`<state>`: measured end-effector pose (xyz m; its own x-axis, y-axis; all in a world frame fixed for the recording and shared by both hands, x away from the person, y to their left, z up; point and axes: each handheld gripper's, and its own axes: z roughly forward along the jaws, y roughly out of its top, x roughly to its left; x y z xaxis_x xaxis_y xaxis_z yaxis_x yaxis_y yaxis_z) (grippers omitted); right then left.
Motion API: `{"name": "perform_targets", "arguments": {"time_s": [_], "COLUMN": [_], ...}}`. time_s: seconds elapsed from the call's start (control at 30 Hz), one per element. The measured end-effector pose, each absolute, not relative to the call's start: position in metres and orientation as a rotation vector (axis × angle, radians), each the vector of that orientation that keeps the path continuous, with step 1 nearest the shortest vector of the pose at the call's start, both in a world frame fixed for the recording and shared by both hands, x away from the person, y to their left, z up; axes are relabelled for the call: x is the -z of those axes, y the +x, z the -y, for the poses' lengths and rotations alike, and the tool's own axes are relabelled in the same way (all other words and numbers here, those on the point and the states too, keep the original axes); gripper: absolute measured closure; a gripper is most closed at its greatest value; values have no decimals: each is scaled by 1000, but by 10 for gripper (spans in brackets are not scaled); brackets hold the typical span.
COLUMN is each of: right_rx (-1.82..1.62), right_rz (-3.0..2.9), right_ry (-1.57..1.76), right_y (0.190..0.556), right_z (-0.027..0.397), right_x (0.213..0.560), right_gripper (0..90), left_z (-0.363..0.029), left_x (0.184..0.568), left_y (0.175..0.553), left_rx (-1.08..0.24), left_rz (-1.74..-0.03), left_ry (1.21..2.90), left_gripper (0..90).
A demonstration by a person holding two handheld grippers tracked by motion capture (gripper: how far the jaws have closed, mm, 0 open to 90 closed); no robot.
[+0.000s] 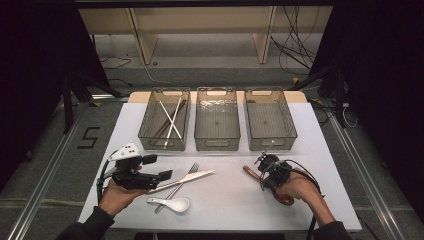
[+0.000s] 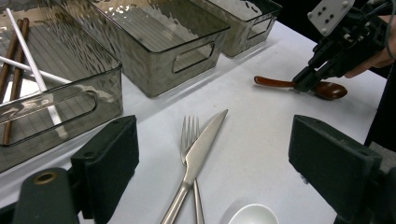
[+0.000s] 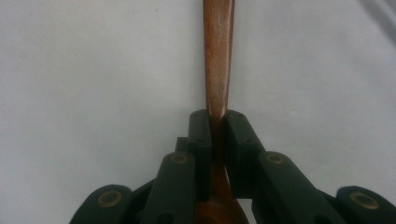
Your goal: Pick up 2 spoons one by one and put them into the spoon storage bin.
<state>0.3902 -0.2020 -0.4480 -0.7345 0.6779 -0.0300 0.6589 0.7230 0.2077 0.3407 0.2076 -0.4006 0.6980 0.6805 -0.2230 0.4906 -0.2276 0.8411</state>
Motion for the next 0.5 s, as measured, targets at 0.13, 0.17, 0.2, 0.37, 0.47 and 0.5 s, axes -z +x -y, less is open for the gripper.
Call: {"name": "perform_targets", "arguments": {"time_s": [0.13,0.17,0.2,0.37,0.47,0.5], "right_rx": [-352,-375,-394,-504,-603,-641], "right_rz": [-2790,-2784,-2775,-2734,-2687,-2666], "right_ry": [1087,1086,1089,1082,1095,1097], "right_y": [390,390,389,389,390,390], "right_z": [203,202,202,203,205,206], "right_x": [441,439,437,427,420,417], "right_gripper": [826,825,826,826,826,826], "left_z": [-208,-208,-208,-208,-209,-209], "left_x": [401,401,401,401,401,401], "left_y": [341,341,341,341,340,340], "left_rx": [-232,-235,-238,-242,-244,-248], "left_rz": [-931,-928,-927,-923,-920,-923], "left_ry": [1879,1885,1884,1867,1864,1867], "left_gripper": [157,157,157,157,157,157]}}
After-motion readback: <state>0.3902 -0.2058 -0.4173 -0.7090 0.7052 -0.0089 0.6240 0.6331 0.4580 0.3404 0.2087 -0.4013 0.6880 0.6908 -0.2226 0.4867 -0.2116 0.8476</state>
